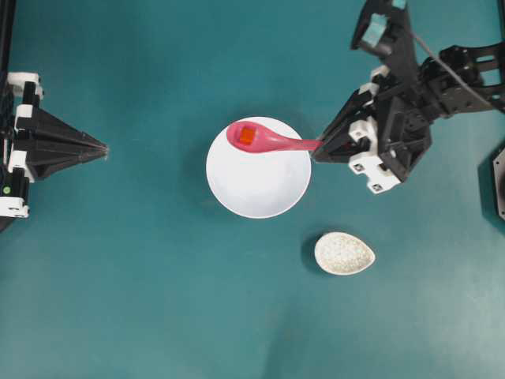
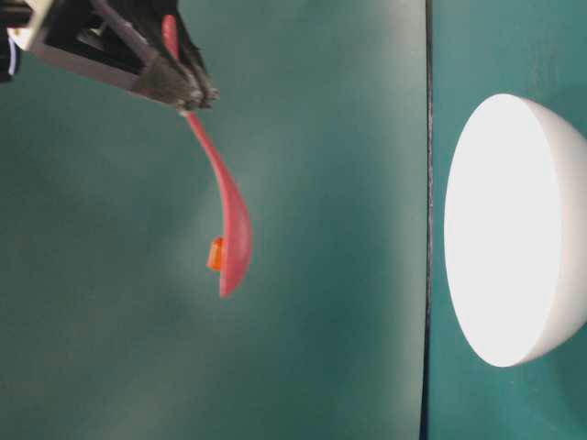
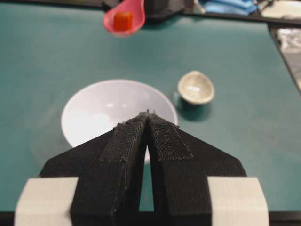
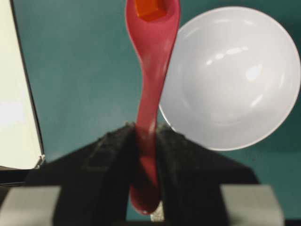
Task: Grip the spoon and scoop the red block from the bowl with right arm.
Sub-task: 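Raise the spoon holding the red cube up out of the bowl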
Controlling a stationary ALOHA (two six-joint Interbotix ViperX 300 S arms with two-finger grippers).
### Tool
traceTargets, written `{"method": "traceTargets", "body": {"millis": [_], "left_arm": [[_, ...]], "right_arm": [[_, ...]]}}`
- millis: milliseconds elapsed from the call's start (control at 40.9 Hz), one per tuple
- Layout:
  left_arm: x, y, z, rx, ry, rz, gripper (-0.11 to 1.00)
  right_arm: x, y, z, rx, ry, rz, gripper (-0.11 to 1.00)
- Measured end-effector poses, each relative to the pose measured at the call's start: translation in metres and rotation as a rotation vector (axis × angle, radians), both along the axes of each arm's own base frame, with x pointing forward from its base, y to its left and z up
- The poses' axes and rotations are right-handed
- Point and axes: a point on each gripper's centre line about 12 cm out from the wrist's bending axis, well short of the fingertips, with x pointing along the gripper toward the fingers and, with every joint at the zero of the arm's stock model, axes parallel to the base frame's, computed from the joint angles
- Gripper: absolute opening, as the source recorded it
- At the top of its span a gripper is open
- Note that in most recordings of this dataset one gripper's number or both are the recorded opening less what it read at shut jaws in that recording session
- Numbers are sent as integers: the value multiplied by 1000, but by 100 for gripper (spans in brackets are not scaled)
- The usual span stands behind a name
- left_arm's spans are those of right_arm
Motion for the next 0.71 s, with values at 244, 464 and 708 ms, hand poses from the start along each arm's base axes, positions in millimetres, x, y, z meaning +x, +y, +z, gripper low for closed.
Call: {"method": "traceTargets", "body": {"millis": [244,464,708], "left_arm": [[0,0,0,3,-2,0,0],[0,0,2,-11,-5,1,0],[1,0,6,5,-17,-1,0]], "right_arm": [[-1,0,2,1,-6,0,22],[0,-1,4,-4,-23,-8,22],[0,-1,4,-3,-25,-10,22]]}}
